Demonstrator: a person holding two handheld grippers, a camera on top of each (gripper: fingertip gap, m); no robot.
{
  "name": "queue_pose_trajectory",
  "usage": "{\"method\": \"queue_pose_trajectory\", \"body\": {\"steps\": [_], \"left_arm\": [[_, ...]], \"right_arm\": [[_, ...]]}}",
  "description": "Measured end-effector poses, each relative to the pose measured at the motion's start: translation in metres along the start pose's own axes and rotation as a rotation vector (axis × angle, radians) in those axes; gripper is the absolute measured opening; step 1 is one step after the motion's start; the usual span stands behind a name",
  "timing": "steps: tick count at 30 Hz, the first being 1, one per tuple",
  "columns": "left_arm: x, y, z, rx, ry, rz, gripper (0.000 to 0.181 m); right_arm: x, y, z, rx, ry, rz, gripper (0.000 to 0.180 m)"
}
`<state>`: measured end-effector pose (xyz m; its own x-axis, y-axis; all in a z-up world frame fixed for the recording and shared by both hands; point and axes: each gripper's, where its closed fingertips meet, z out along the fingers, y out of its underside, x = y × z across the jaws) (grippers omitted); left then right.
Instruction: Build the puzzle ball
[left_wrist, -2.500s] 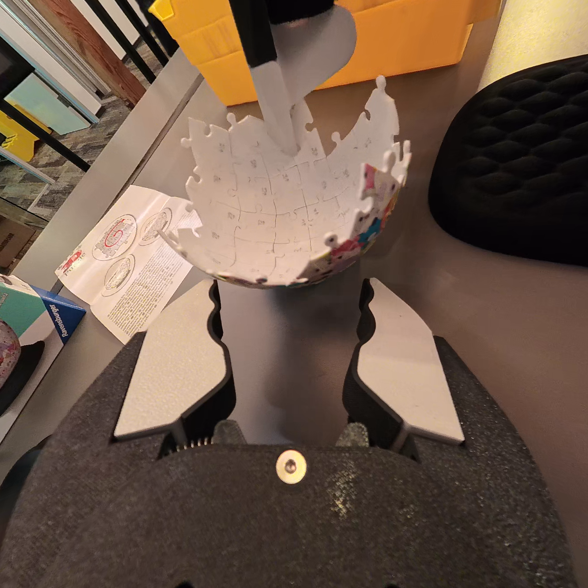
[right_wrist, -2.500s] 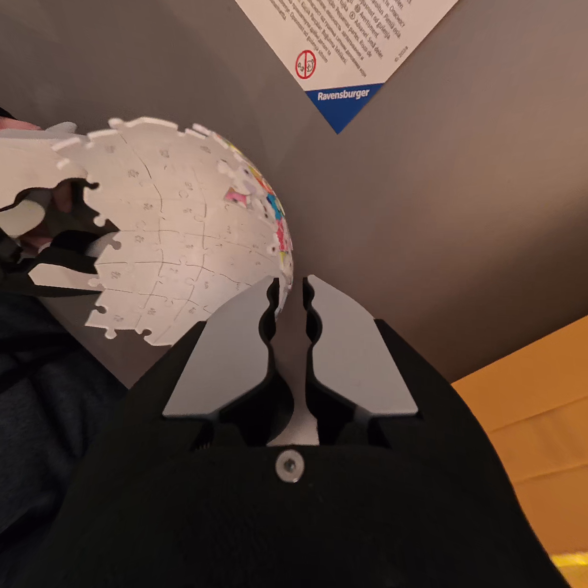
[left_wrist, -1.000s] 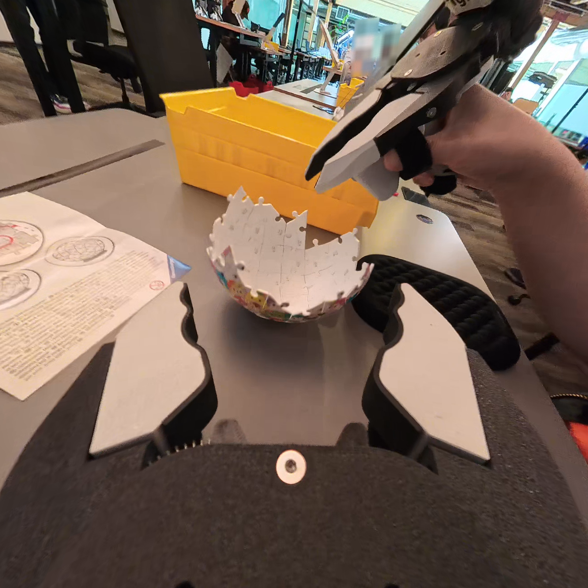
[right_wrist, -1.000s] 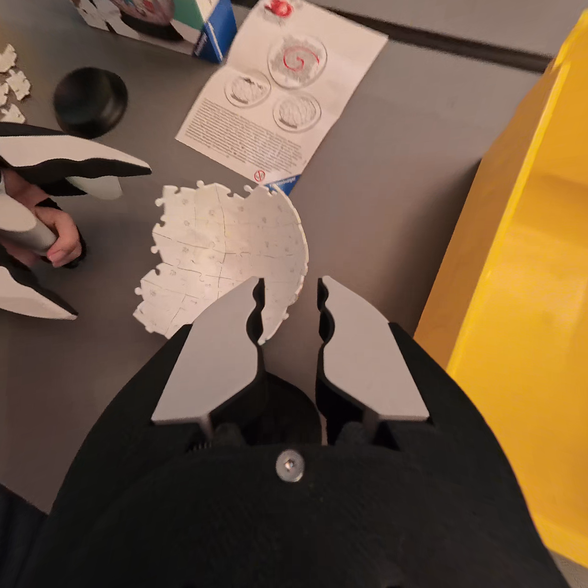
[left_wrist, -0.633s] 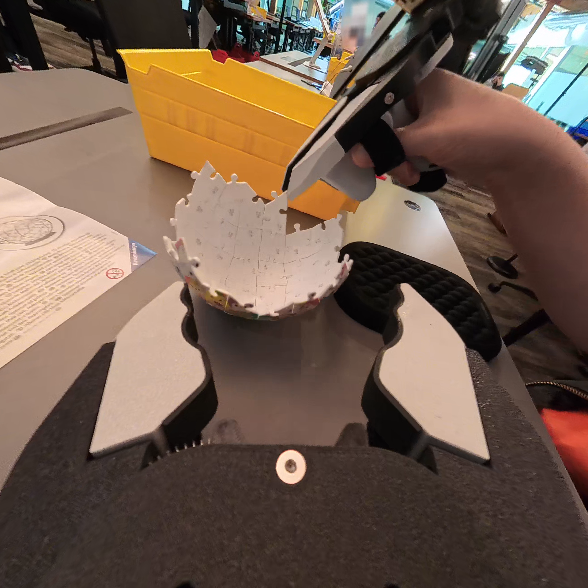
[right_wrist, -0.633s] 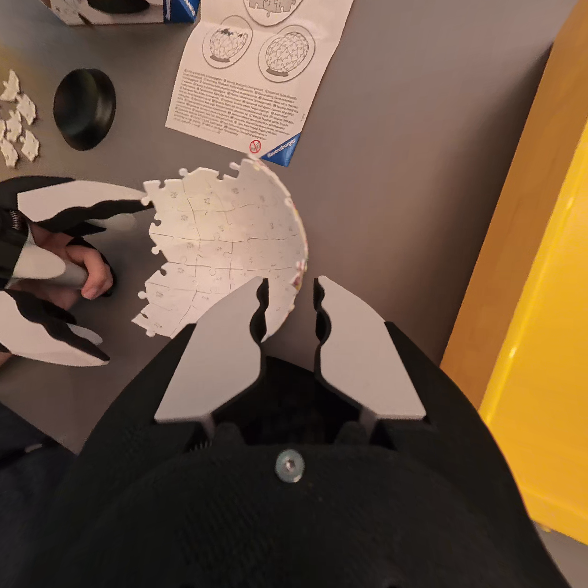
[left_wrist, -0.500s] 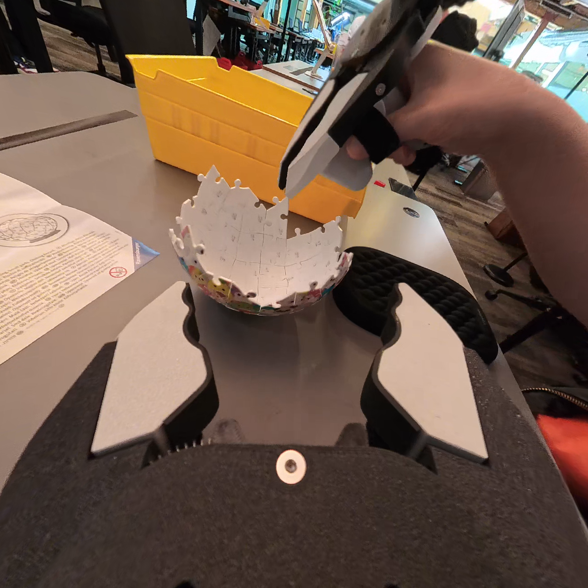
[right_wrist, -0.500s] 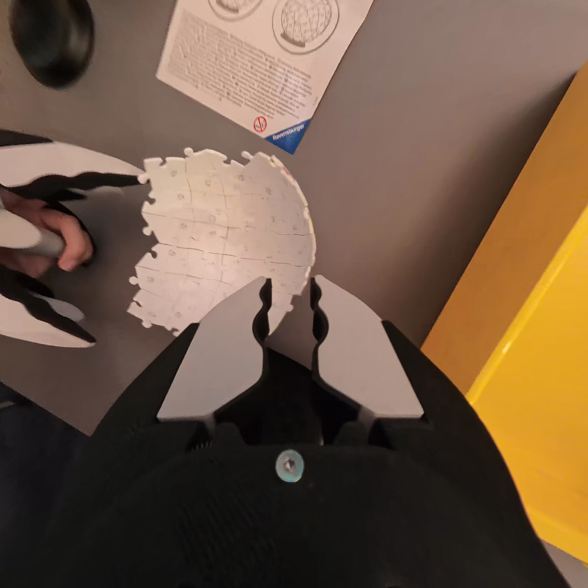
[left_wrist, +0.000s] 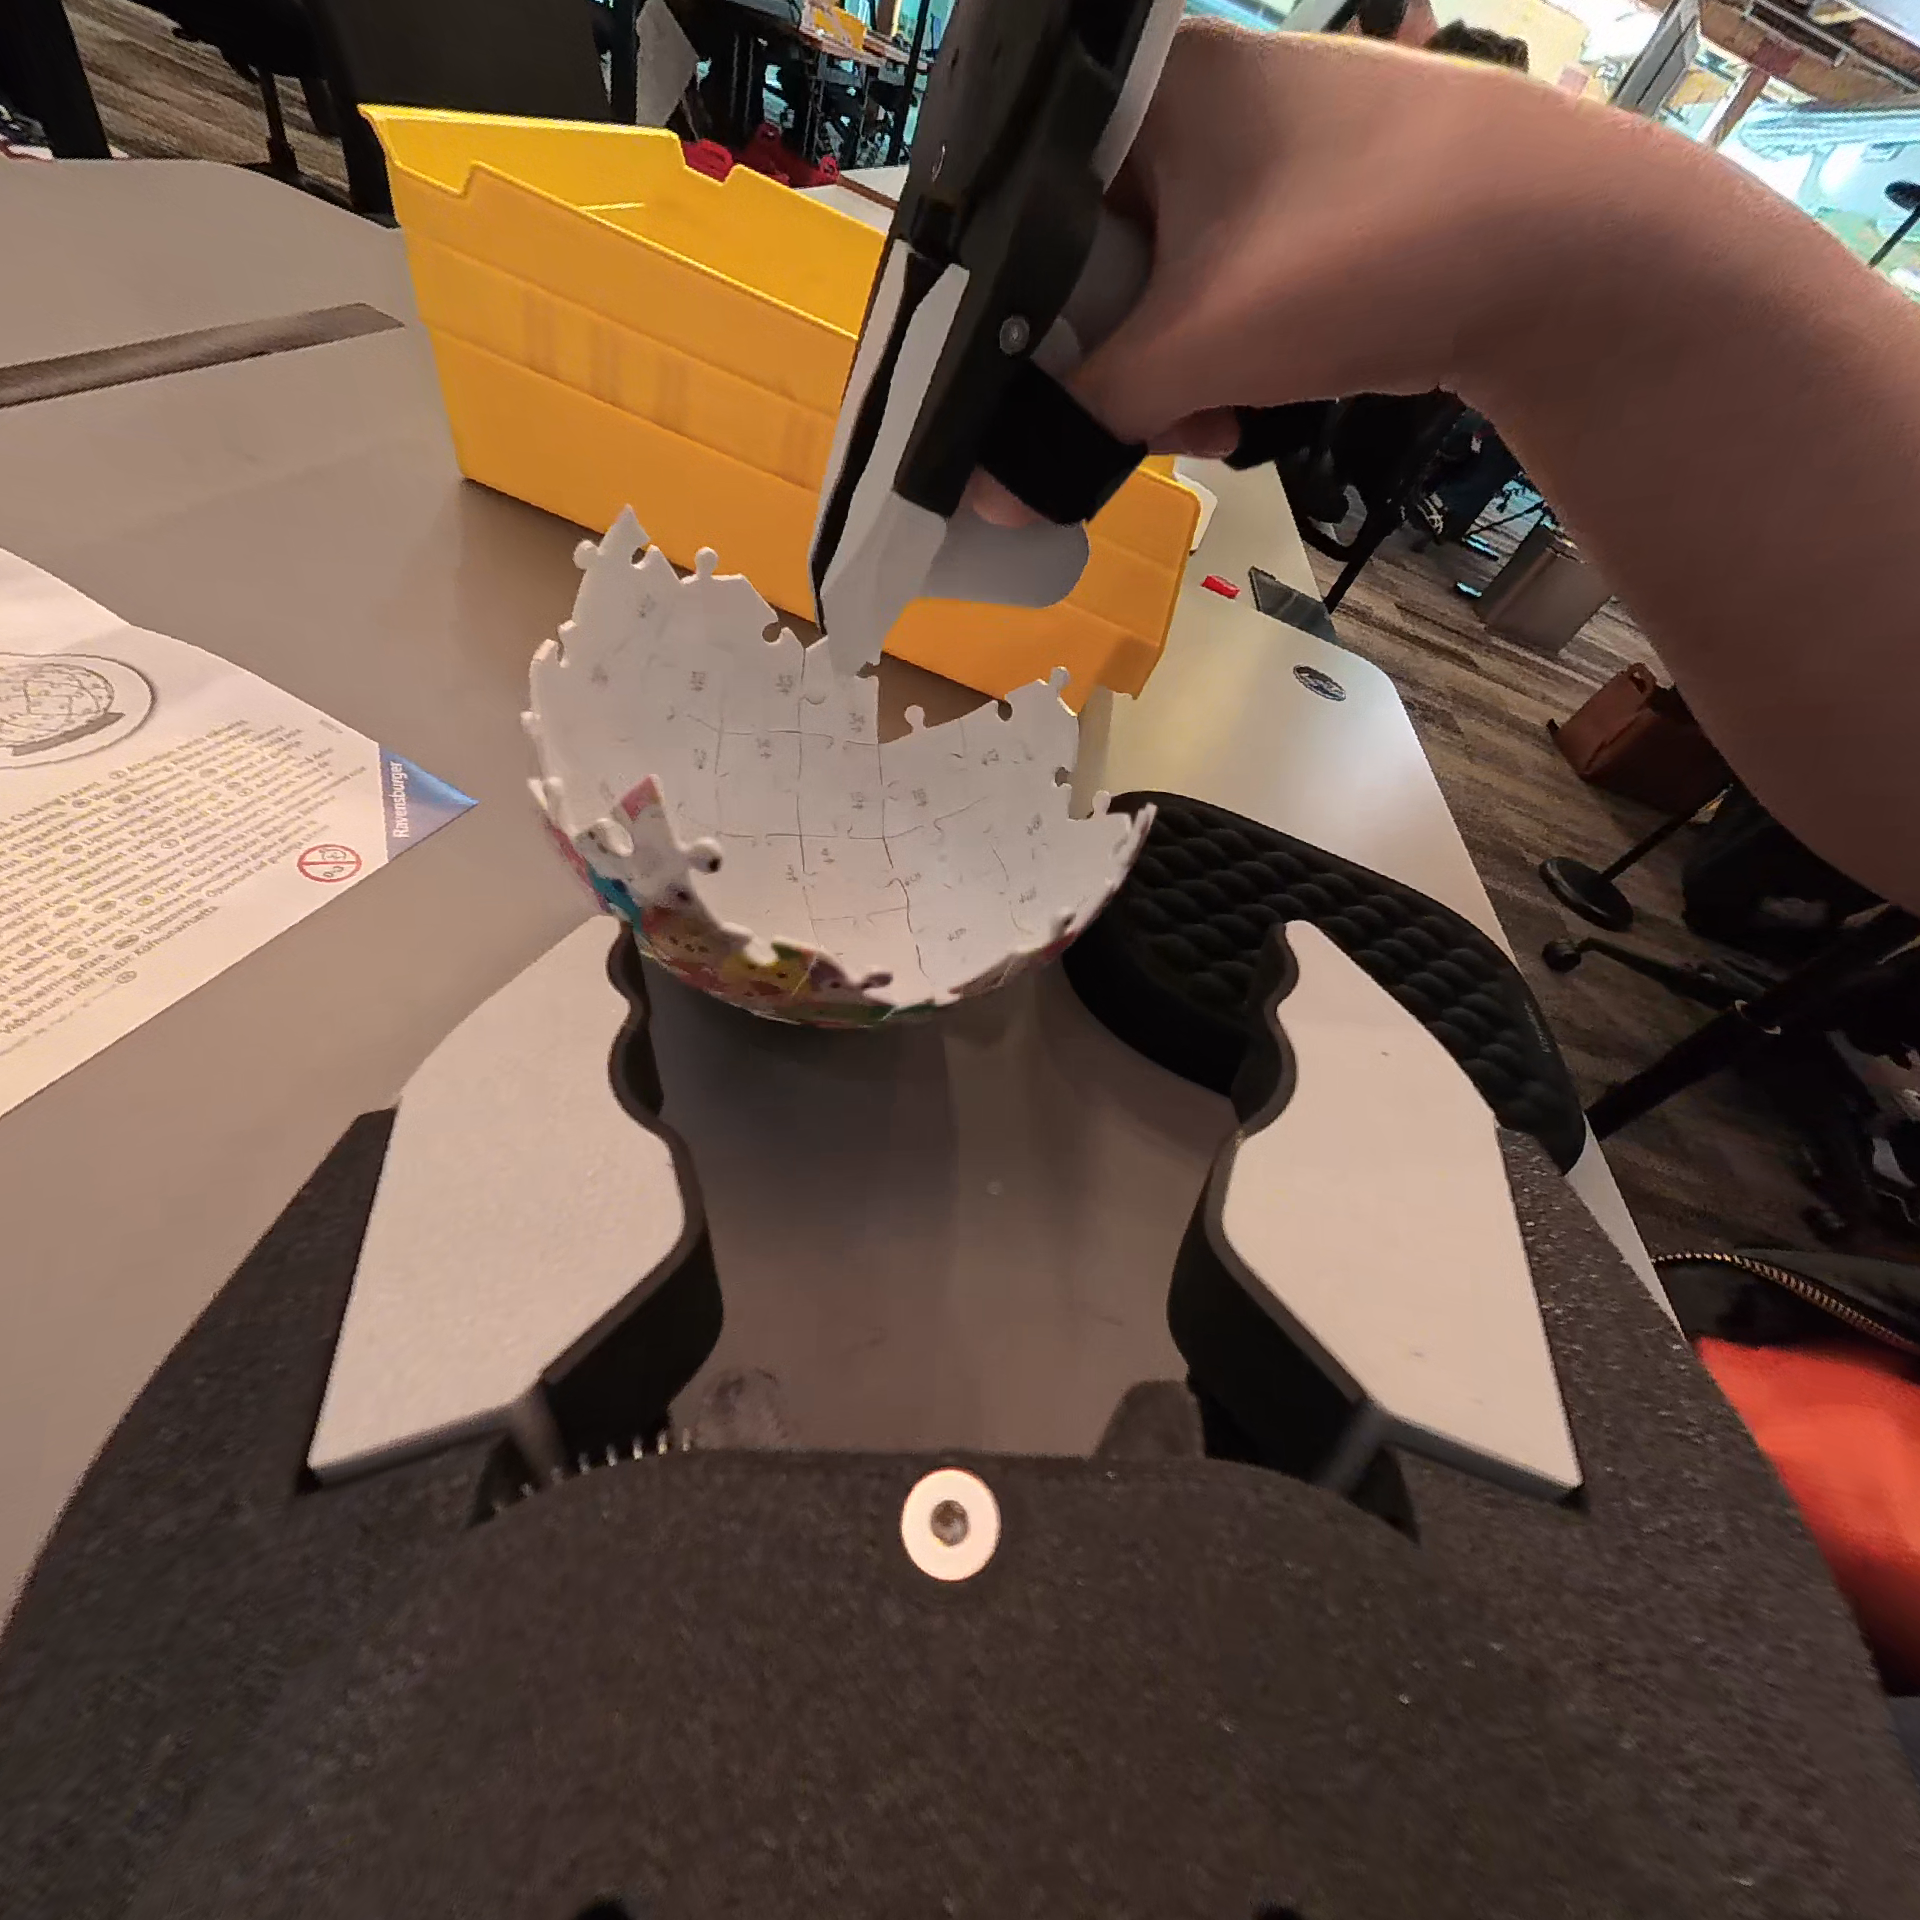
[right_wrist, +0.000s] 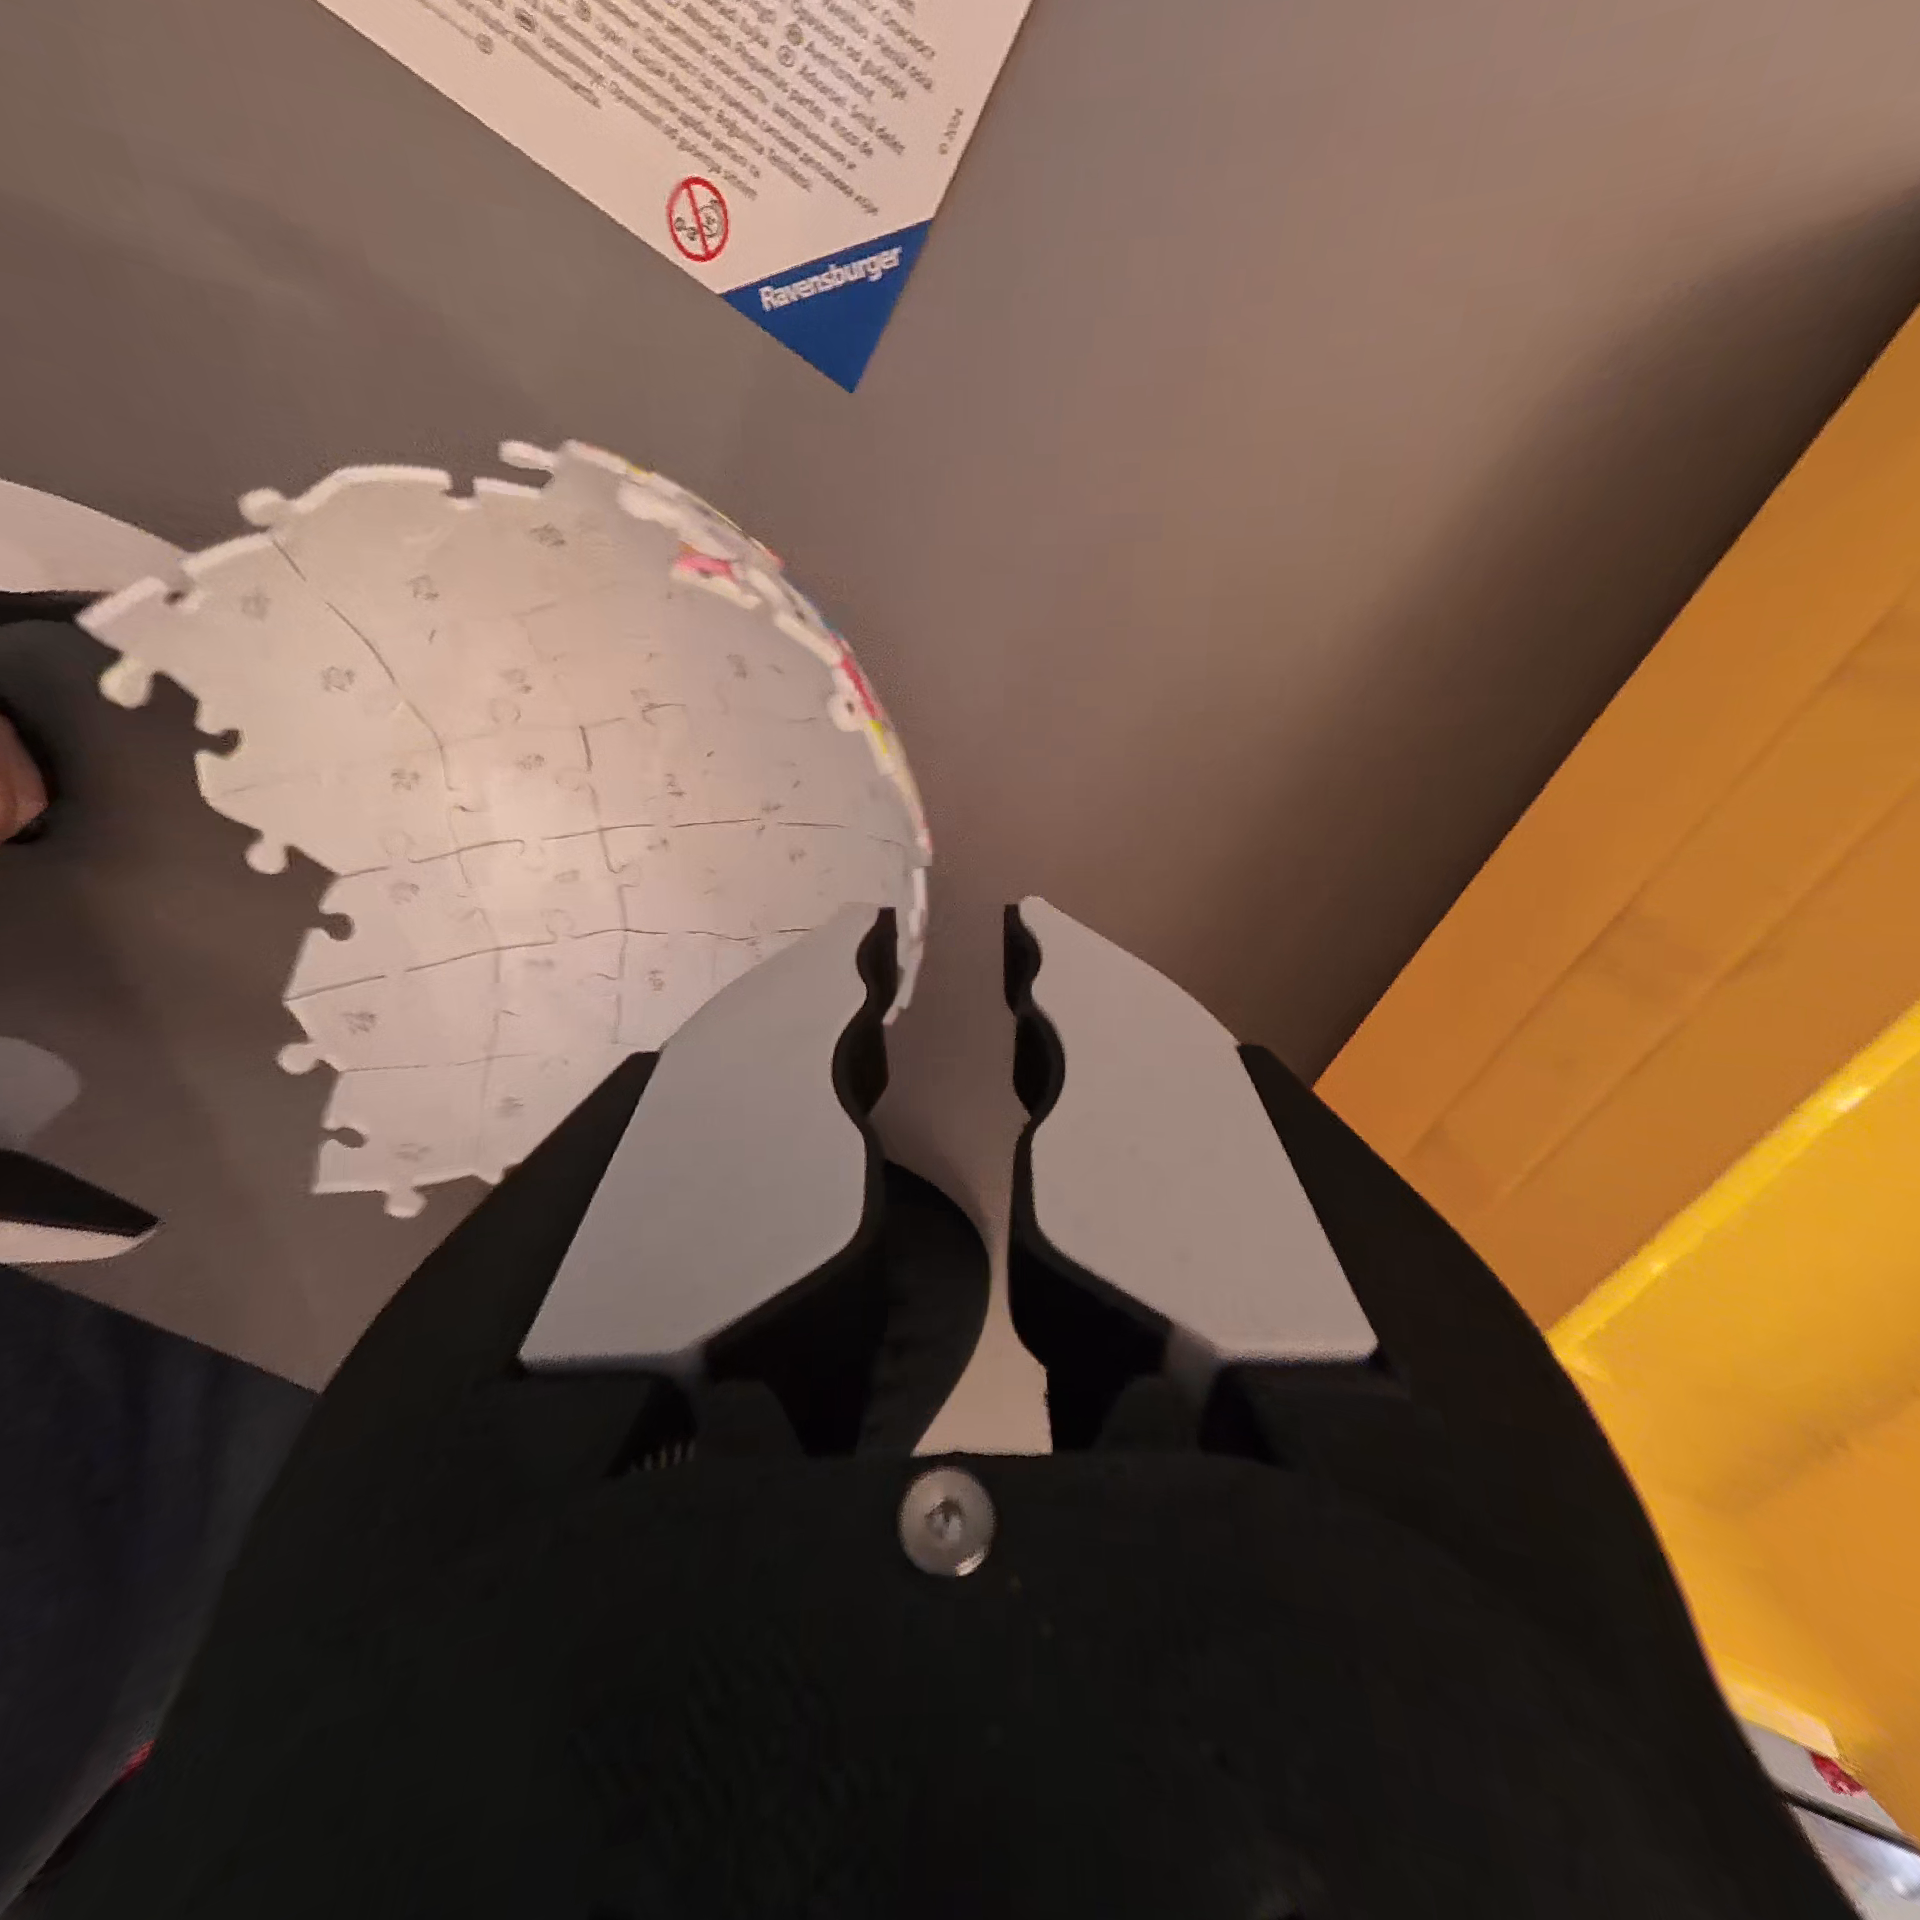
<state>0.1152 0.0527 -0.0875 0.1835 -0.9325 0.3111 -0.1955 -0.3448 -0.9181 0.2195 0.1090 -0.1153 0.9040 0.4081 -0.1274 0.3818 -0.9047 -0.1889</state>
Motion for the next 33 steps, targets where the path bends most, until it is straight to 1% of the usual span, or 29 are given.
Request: {"method": "queue_pose_trajectory", "body": {"steps": [6, 12, 18, 25, 29, 33], "left_arm": [[0.004, 0.002, 0.002, -0.02, 0.024, 0.018, 0.104], [0.004, 0.002, 0.002, -0.02, 0.024, 0.018, 0.102], [0.003, 0.002, 0.002, -0.015, 0.029, 0.004, 0.101], [0.004, 0.002, 0.002, -0.018, 0.031, 0.013, 0.099], [0.005, 0.002, 0.002, -0.02, 0.031, 0.018, 0.098], [0.004, 0.003, 0.003, -0.023, 0.027, 0.019, 0.099]], "right_arm": [[-0.005, -0.007, 0.003, -0.013, -0.108, -0.003, 0.021], [-0.003, -0.009, 0.012, -0.086, -0.111, -0.065, 0.021], [-0.003, -0.005, 0.019, -0.128, -0.109, -0.102, 0.011], [-0.004, -0.001, 0.021, -0.125, -0.15, -0.082, 0.008], [-0.005, -0.002, 0.019, -0.114, -0.178, -0.031, 0.005], [-0.005, -0.002, 0.016, -0.102, -0.175, -0.011, 0.004]]}}
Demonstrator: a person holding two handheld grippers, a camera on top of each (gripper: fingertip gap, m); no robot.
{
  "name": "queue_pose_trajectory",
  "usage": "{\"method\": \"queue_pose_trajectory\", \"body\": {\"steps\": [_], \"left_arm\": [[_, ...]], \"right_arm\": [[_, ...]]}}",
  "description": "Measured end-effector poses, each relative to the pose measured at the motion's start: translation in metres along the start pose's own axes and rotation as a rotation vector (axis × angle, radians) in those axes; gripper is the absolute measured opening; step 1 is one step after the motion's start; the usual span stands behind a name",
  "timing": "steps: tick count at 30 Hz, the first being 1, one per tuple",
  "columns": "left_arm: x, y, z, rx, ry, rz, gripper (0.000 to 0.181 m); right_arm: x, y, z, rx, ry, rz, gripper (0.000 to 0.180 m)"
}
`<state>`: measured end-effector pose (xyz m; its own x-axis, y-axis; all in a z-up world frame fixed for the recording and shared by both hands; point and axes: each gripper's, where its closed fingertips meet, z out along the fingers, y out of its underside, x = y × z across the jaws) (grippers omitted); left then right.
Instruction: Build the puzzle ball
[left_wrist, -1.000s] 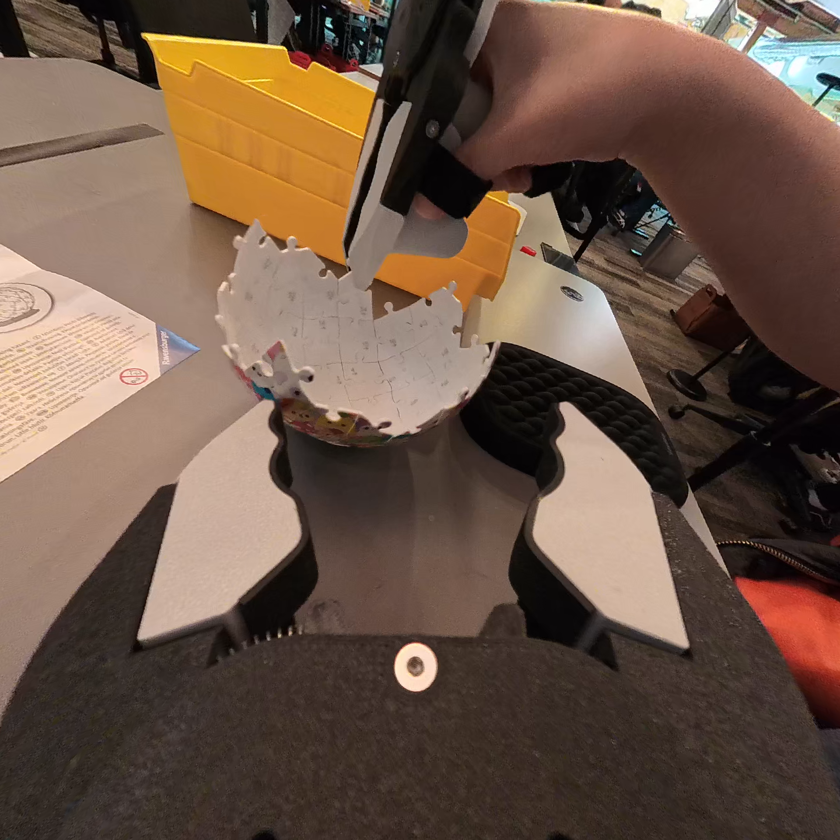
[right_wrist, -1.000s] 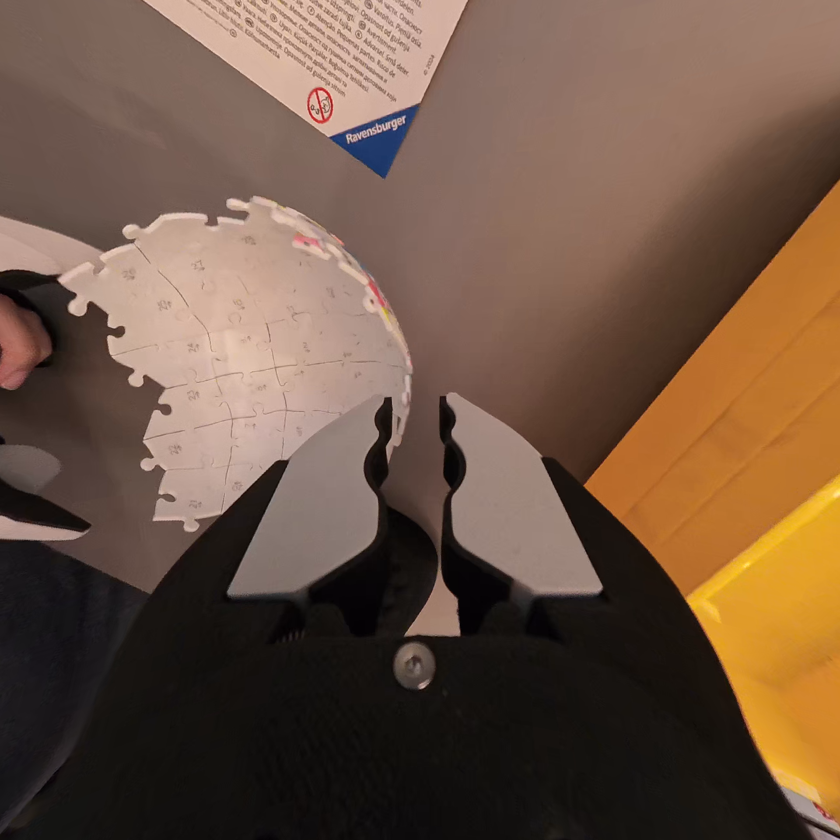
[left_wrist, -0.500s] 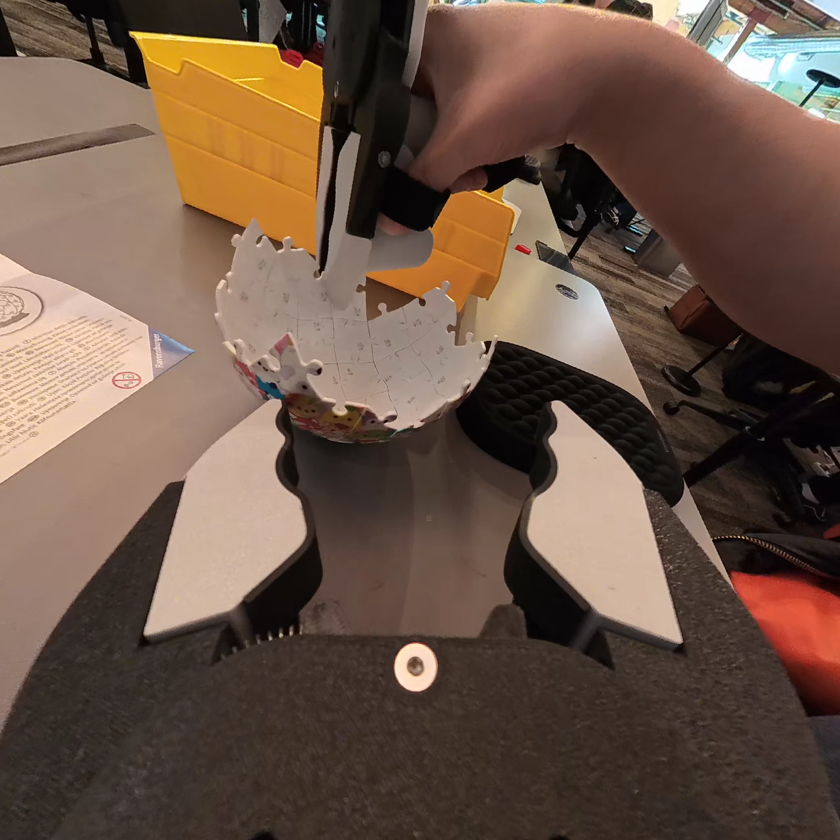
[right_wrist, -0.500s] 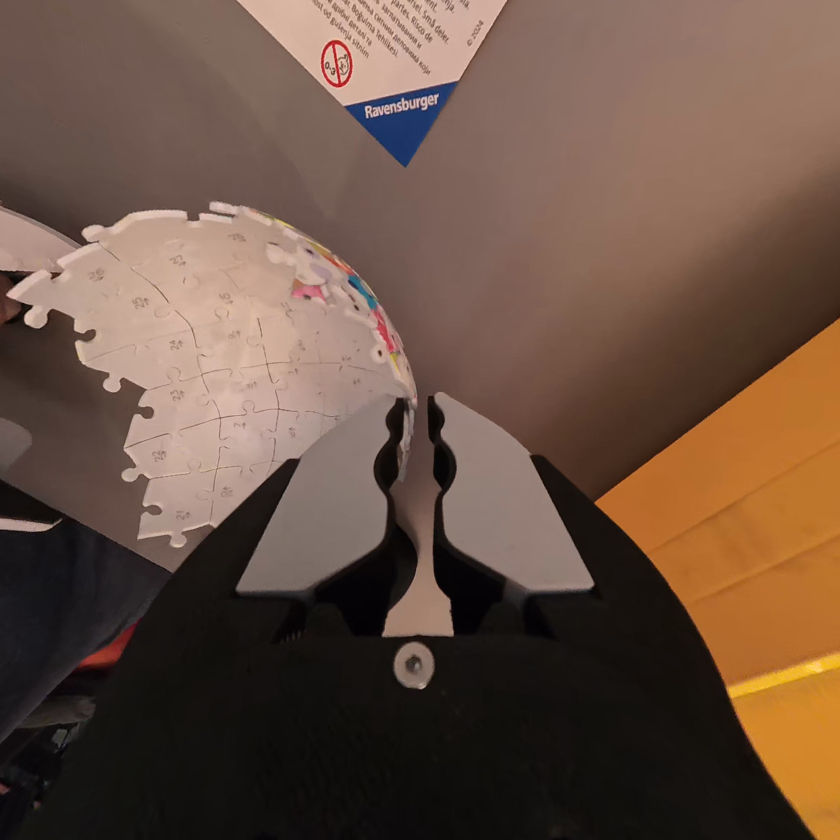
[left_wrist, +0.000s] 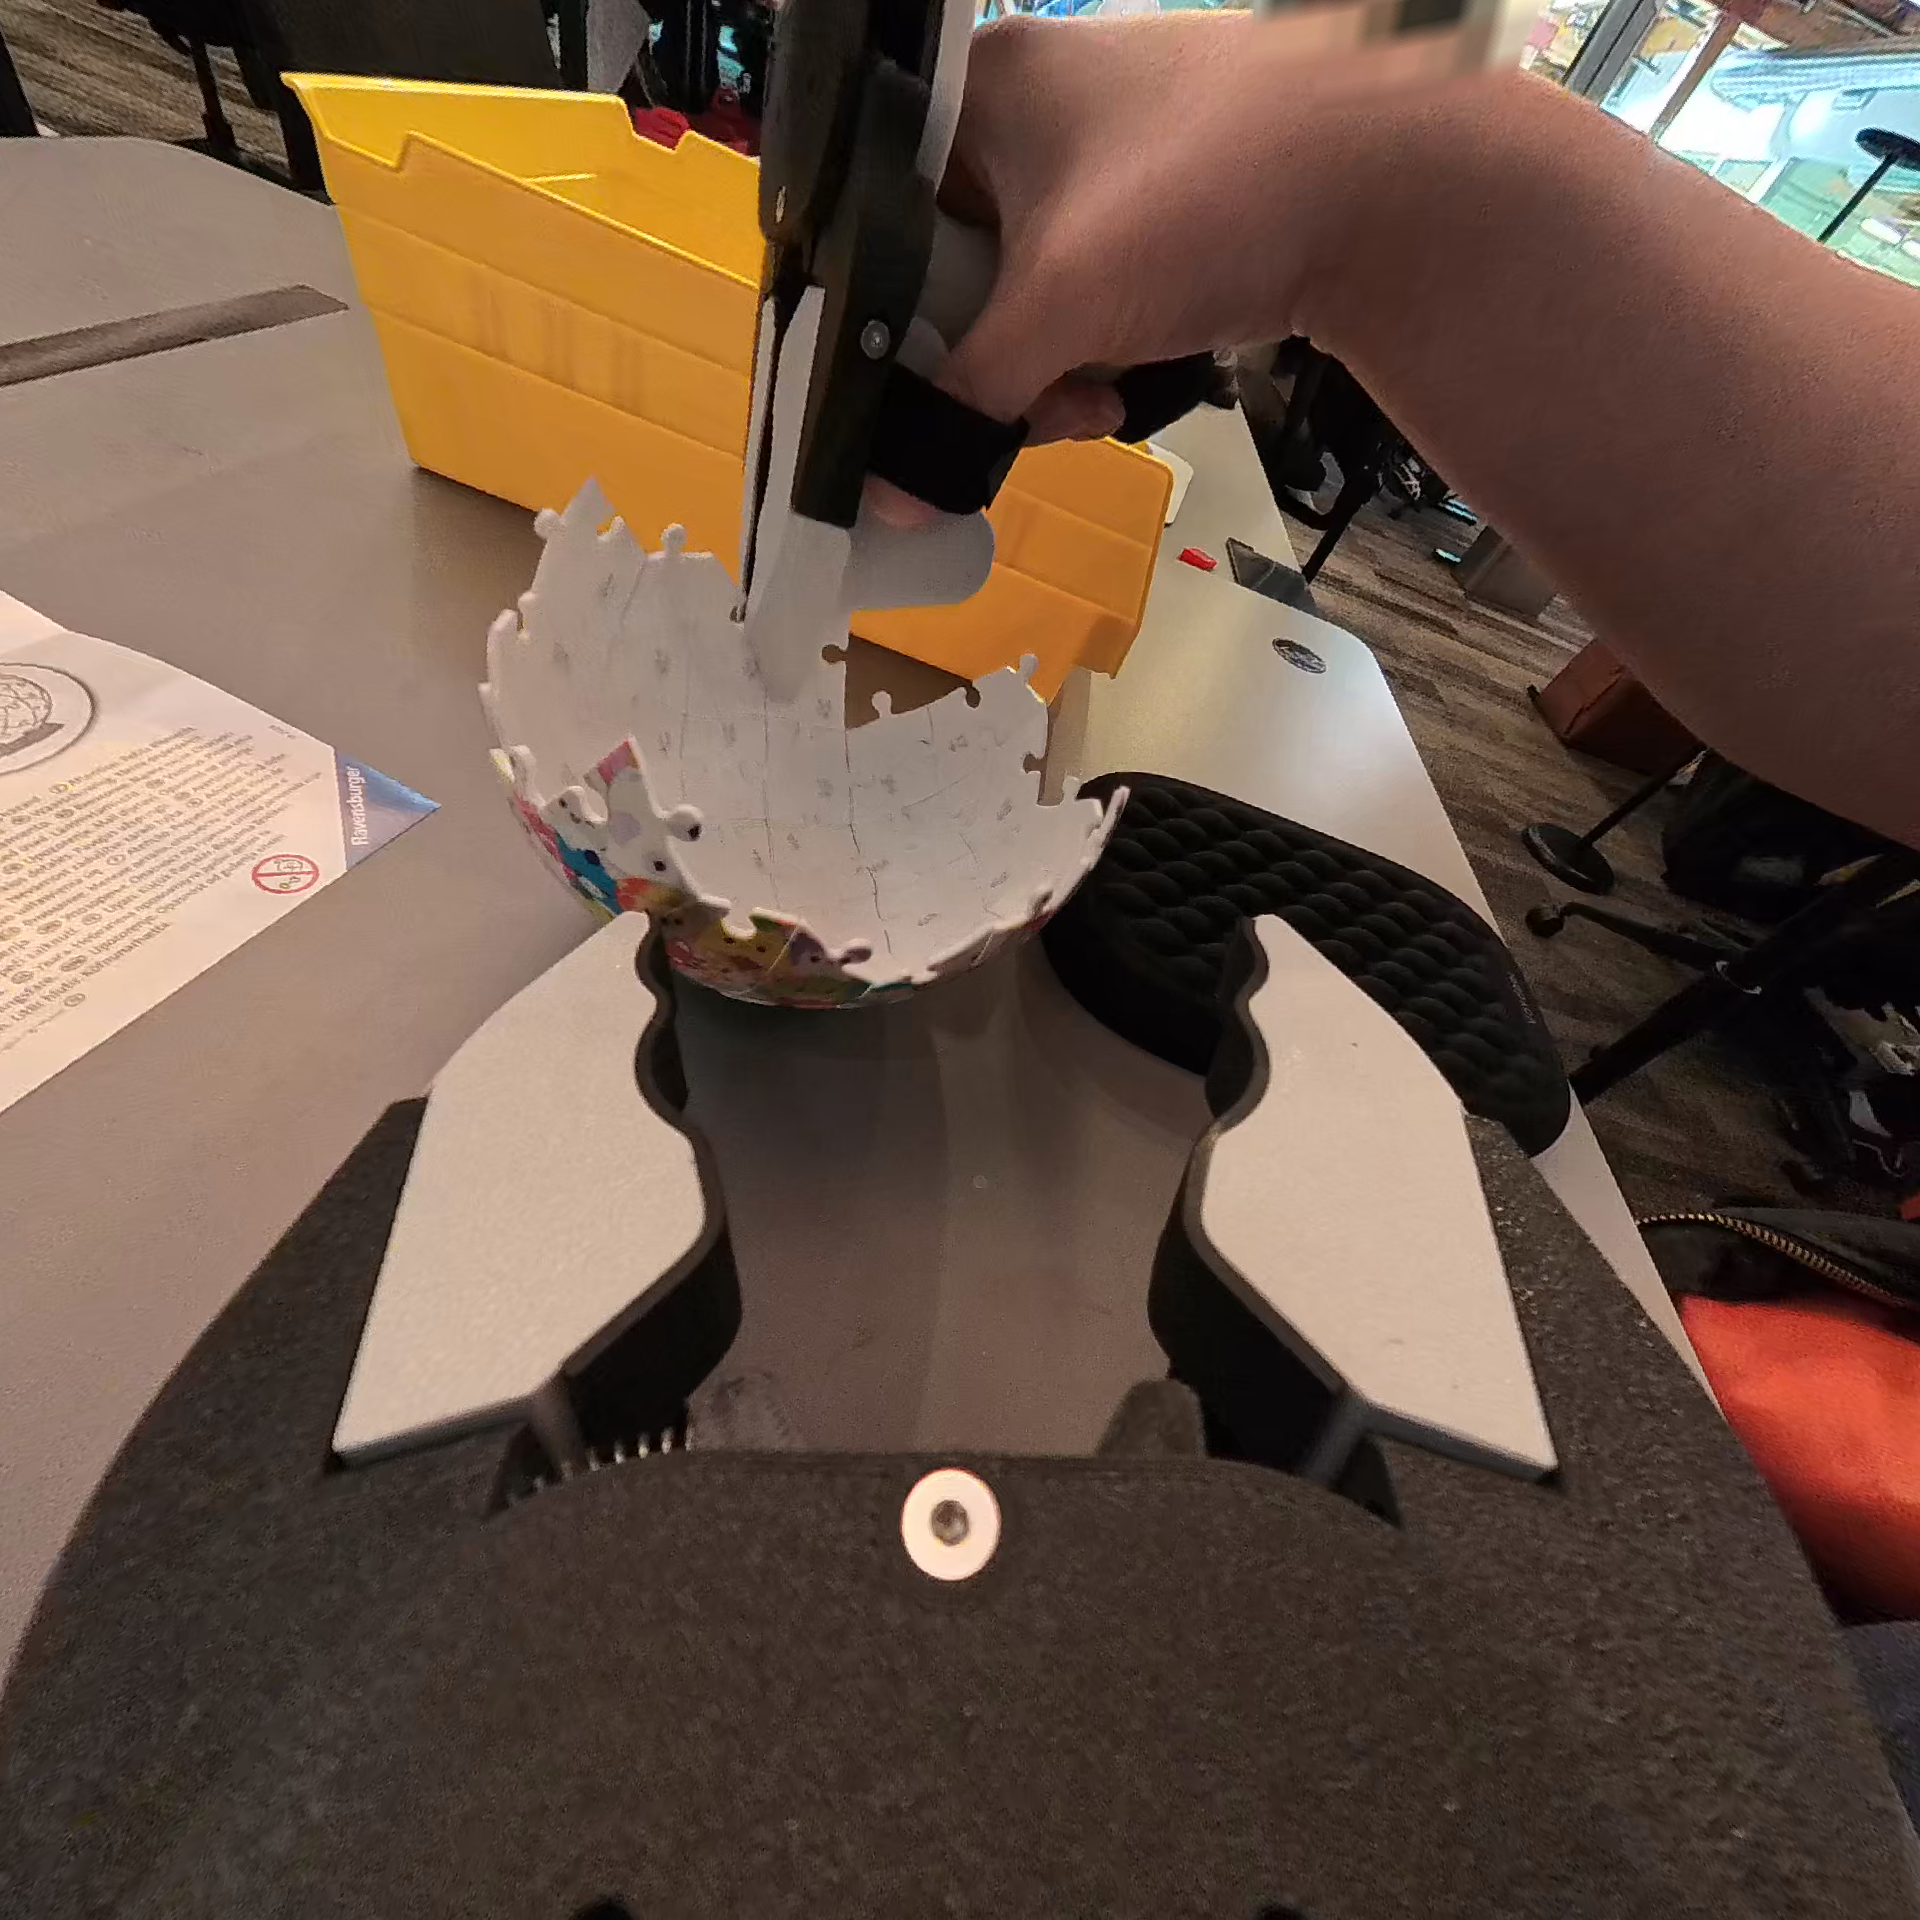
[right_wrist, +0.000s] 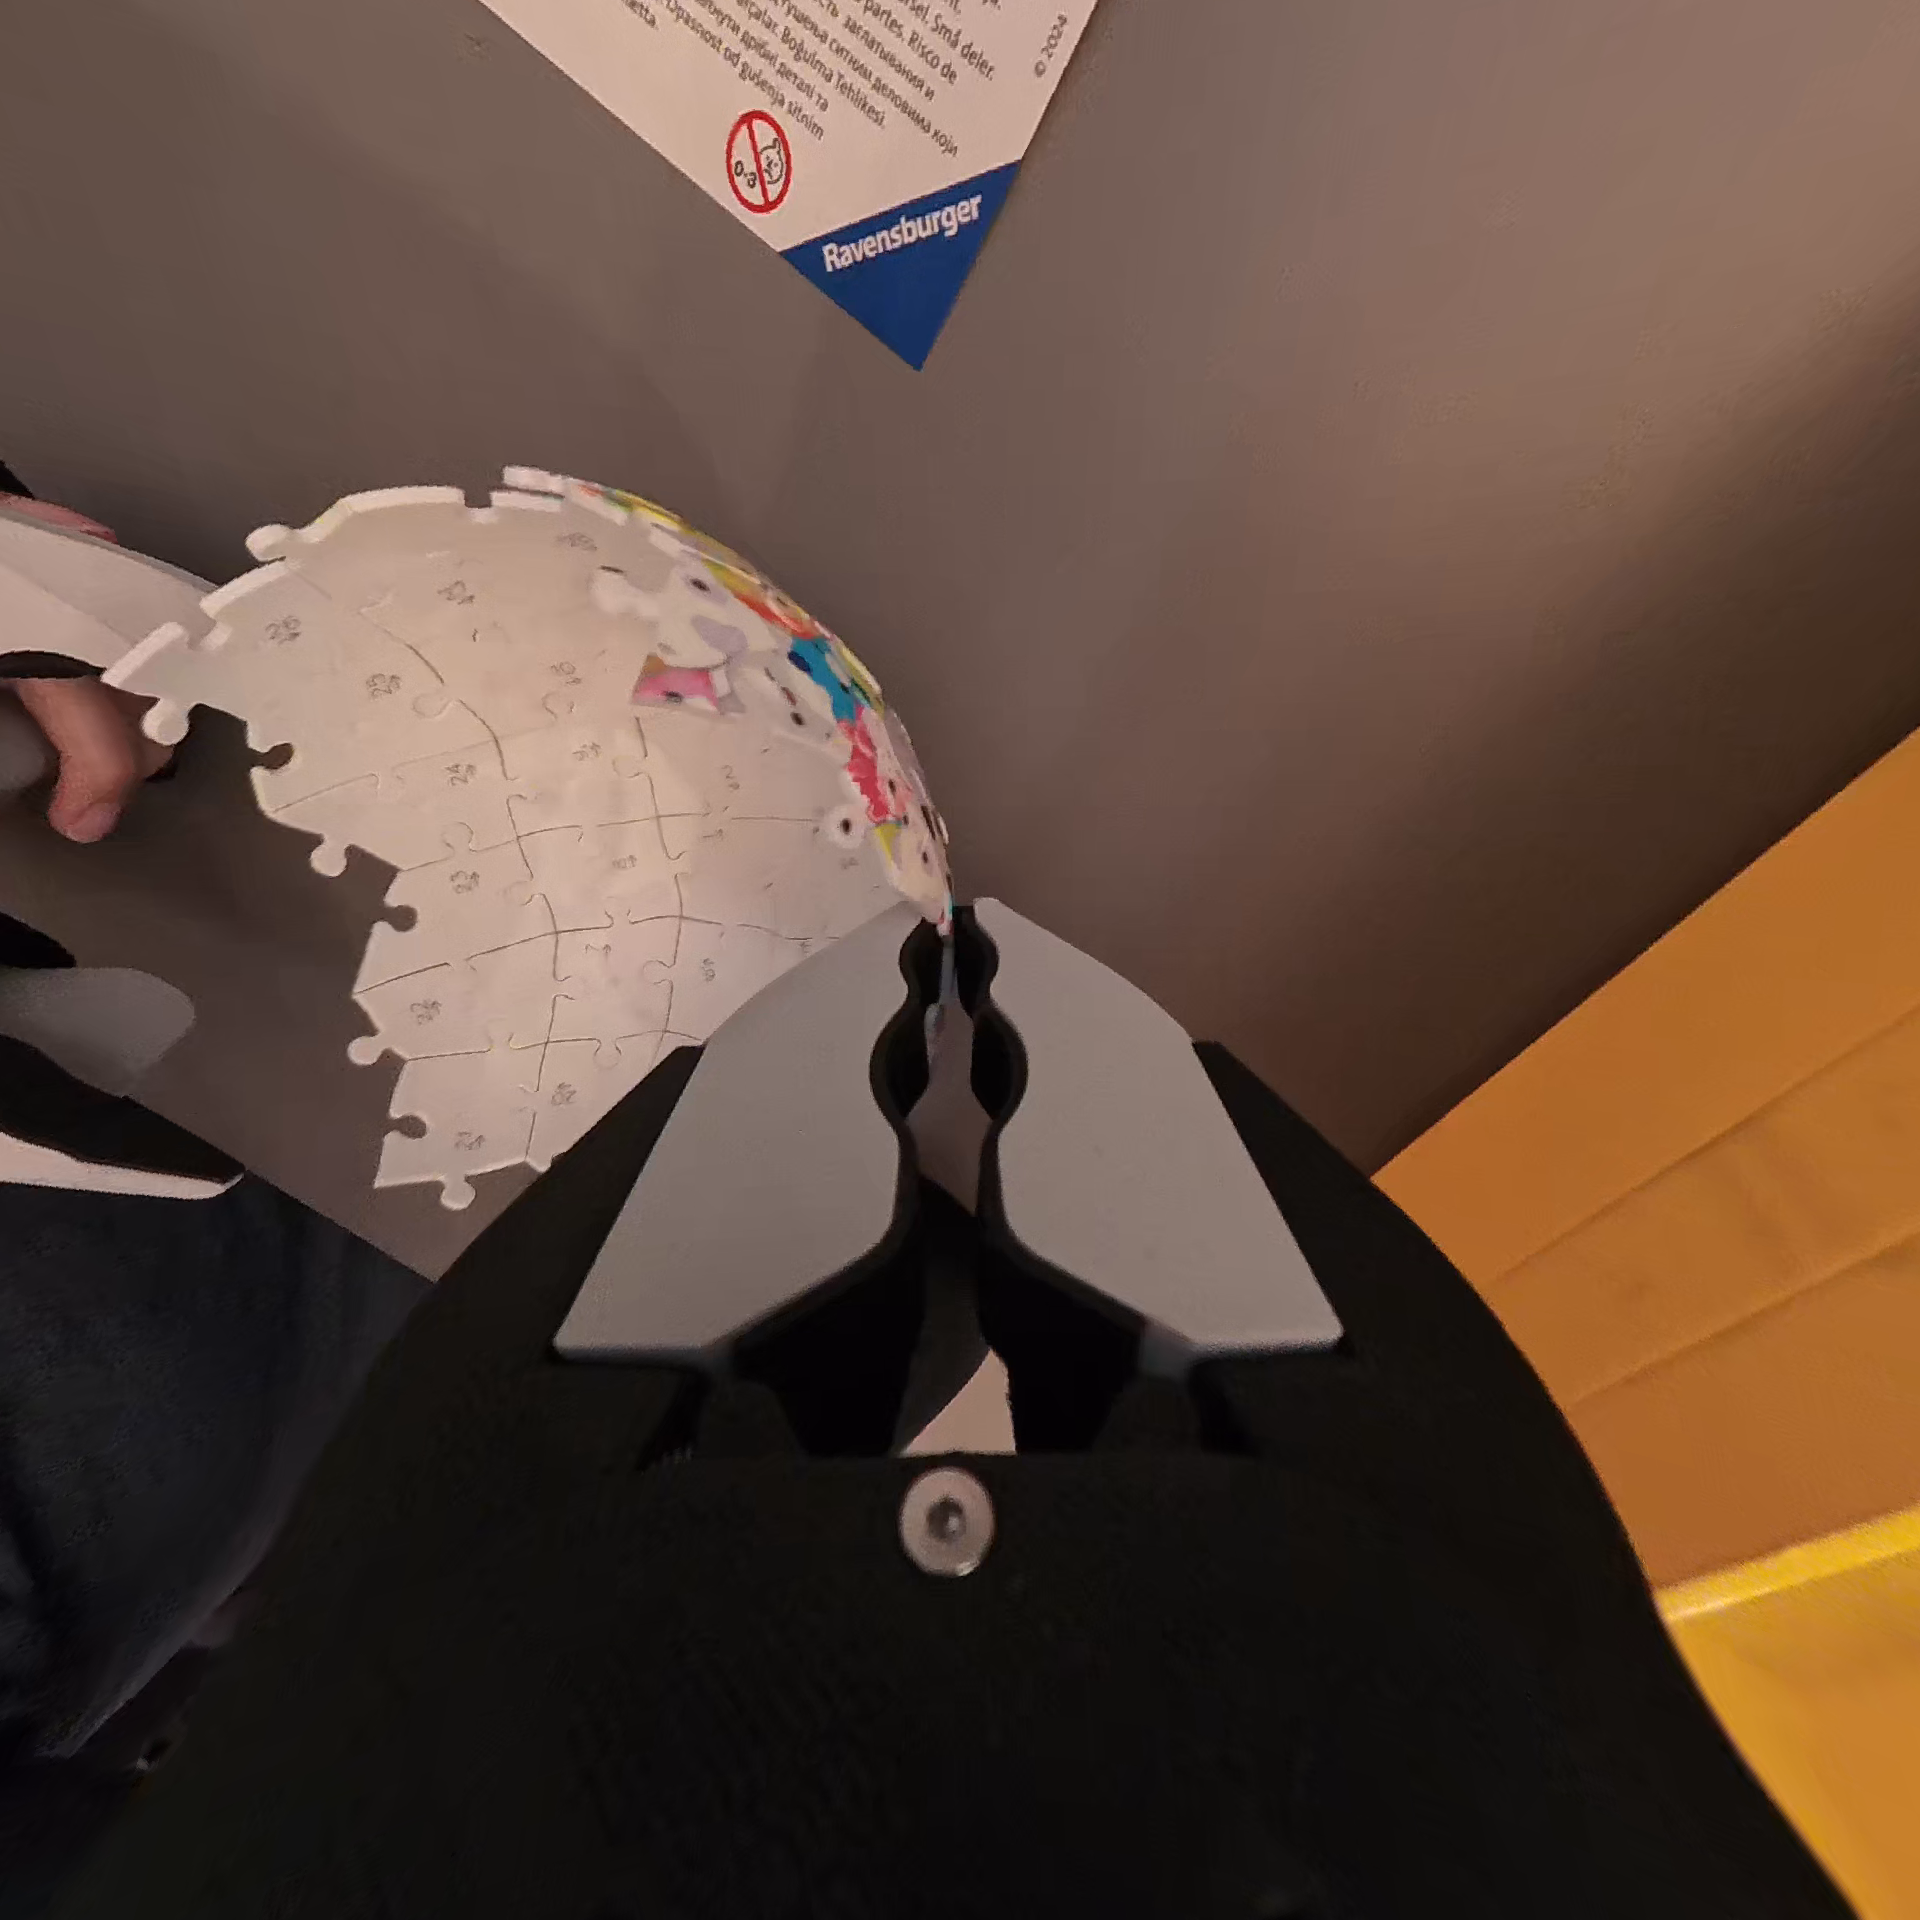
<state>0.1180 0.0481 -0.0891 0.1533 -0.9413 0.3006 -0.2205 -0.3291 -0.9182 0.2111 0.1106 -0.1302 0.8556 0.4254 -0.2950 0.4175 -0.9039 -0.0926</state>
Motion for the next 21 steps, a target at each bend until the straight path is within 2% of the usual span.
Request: {"method": "queue_pose_trajectory", "body": {"steps": [6, 8, 11, 16, 21], "left_arm": [[0.001, 0.0, 0.0, 0.004, 0.0, 0.002, 0.099], [0.001, 0.0, 0.0, 0.002, 0.0, 0.006, 0.099], [0.001, 0.0, 0.0, 0.002, -0.001, 0.006, 0.099], [0.001, -0.001, 0.0, 0.004, 0.002, 0.001, 0.099], [0.001, -0.001, 0.0, 0.003, 0.002, 0.002, 0.098]], "right_arm": [[-0.001, 0.005, 0.001, -0.019, -0.006, -0.007, 0.005], [0.0, 0.002, 0.001, 0.007, 0.017, -0.032, 0.005], [-0.003, -0.007, -0.005, 0.064, 0.011, -0.042, 0.02], [0.002, -0.017, -0.03, 0.181, 0.078, -0.064, 0.022], [0.0, -0.003, -0.02, 0.086, 0.085, -0.086, 0.024]]}}
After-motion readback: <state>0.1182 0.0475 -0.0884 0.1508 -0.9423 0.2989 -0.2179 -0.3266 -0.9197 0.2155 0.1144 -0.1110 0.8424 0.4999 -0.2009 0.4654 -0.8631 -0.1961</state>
